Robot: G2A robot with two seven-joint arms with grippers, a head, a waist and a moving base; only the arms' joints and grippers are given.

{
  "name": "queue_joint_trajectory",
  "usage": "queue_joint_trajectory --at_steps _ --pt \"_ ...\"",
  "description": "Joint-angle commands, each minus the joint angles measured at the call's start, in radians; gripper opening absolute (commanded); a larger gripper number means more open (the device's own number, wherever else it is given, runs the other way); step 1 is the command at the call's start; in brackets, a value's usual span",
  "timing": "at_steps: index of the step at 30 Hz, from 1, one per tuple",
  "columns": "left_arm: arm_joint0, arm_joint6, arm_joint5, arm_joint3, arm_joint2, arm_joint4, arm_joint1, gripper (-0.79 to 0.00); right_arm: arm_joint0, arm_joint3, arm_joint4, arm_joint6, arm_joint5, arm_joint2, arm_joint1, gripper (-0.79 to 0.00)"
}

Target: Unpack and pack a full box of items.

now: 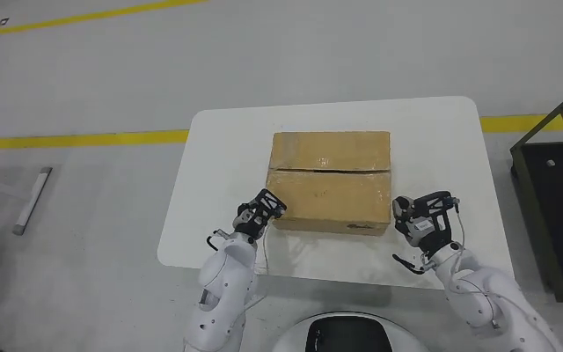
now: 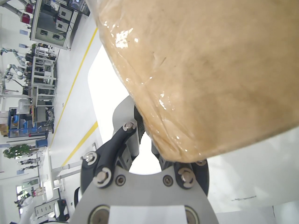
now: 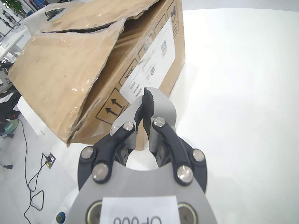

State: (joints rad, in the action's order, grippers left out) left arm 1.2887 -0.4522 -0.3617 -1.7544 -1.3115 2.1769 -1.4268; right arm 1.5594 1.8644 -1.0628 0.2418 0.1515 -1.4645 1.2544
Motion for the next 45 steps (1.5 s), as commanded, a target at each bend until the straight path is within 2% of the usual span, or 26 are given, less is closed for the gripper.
queue_joint_trajectory --at_steps 1,7,10,19,20,22,25,26,27,28,29,30,31,32,34,35,39,45 --pt "0.009 0.001 -0.02 -0.019 0.006 -0.005 0.001 -0.785 -0.002 0.002 -0.005 -0.013 0.02 0.002 -0.001 -0.785" --pt "0.042 -0.006 -0.072 -0.086 0.029 -0.044 0.003 -0.785 0.012 0.011 0.011 -0.007 0.036 -0.006 -0.004 -0.785" --pt "0.055 0.024 -0.121 -0.122 0.041 -0.067 0.006 -0.785 0.032 0.034 0.042 0.001 0.051 -0.025 -0.006 -0.785" --pt "0.08 0.01 -0.202 -0.198 0.047 -0.088 0.016 -0.785 0.153 0.132 0.074 0.032 0.082 -0.112 -0.018 -0.785" --pt "0.085 0.01 -0.211 -0.205 0.049 -0.084 0.018 -0.767 0.169 0.144 0.079 0.035 0.081 -0.123 -0.019 -0.785" --pt "0.098 0.01 -0.221 -0.212 0.052 -0.077 0.021 -0.671 0.196 0.162 0.084 0.035 0.079 -0.145 -0.021 -0.785" --pt "0.112 0.016 -0.23 -0.218 0.049 -0.056 0.026 -0.453 0.226 0.181 0.082 0.035 0.073 -0.175 -0.023 -0.785" --pt "0.115 0.017 -0.23 -0.222 0.048 -0.06 0.027 -0.339 0.231 0.184 0.083 0.033 0.074 -0.183 -0.024 -0.785" --pt "0.118 0.015 -0.236 -0.226 0.048 -0.056 0.029 -0.305 0.235 0.185 0.084 0.032 0.078 -0.19 -0.025 -0.785" --pt "0.119 0.011 -0.24 -0.231 0.048 -0.043 0.031 0.0 0.237 0.186 0.081 0.031 0.077 -0.198 -0.026 -0.785" --pt "0.121 0.01 -0.239 -0.234 0.047 -0.034 0.032 0.0 0.24 0.187 0.081 0.031 0.074 -0.202 -0.026 -0.785" --pt "0.124 0.009 -0.232 -0.237 0.045 -0.027 0.033 0.0 0.243 0.187 0.082 0.033 0.07 -0.206 -0.026 -0.745" --pt "0.127 0.01 -0.217 -0.239 0.041 -0.029 0.034 0.0 0.244 0.188 0.082 0.035 0.066 -0.21 -0.027 -0.585" --pt "0.13 0.008 -0.199 -0.243 0.036 -0.038 0.033 0.0 0.245 0.189 0.083 0.036 0.063 -0.214 -0.027 -0.563" --pt "0.131 0.011 -0.184 -0.262 0.036 -0.042 0.034 0.0 0.247 0.194 0.081 0.039 0.055 -0.225 -0.028 -0.44" --pt "0.131 0.013 -0.182 -0.269 0.035 -0.029 0.036 0.0 0.246 0.199 0.088 0.029 0.049 -0.232 -0.028 -0.416" --pt "0.127 0.043 -0.167 -0.292 0.031 0.071 0.045 0.0 0.251 0.214 0.091 0.009 0.034 -0.271 -0.029 -0.397" --pt "0.11 0.043 -0.111 -0.34 0.011 0.086 0.048 0.0 0.246 0.245 0.109 -0.01 -0.007 -0.338 -0.03 -0.406"
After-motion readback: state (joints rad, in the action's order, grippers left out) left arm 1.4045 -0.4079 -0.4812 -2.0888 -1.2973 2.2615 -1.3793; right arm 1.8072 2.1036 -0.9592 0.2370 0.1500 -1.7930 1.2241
